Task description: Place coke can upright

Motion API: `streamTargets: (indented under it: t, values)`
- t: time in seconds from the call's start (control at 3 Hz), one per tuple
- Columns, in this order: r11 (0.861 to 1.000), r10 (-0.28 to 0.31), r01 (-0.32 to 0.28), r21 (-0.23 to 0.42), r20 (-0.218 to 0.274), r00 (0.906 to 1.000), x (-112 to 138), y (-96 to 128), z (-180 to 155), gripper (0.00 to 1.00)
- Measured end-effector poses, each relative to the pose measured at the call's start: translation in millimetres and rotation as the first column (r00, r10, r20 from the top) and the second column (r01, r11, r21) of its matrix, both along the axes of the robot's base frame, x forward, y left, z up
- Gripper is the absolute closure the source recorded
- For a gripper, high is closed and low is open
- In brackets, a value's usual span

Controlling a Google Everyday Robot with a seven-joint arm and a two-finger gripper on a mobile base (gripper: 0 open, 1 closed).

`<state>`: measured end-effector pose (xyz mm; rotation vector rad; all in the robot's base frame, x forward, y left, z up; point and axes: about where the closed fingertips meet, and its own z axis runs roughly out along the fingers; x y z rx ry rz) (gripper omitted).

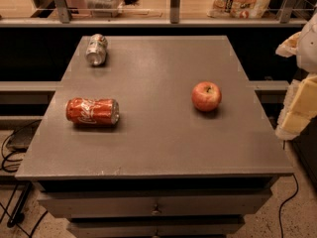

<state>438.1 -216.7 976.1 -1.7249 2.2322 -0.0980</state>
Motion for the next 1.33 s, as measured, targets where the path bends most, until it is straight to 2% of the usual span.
streamTargets:
  t: [0.33,0.67,1.0,1.33]
  values:
    - [1.000,0.001,-0.001,0.000,0.004,1.0000,0.2,0.9,0.8,0.00]
    - [0.997,0.076,-0.077,0.017,0.034,0.9965,6.8,35.2,6.0,0.00]
    - [0.989,0.137,-0.140,0.047,0.054,0.9891,13.4,66.0,8.9,0.00]
    - [0.989,0.138,-0.141,0.048,0.055,0.9889,13.3,66.7,9.2,0.00]
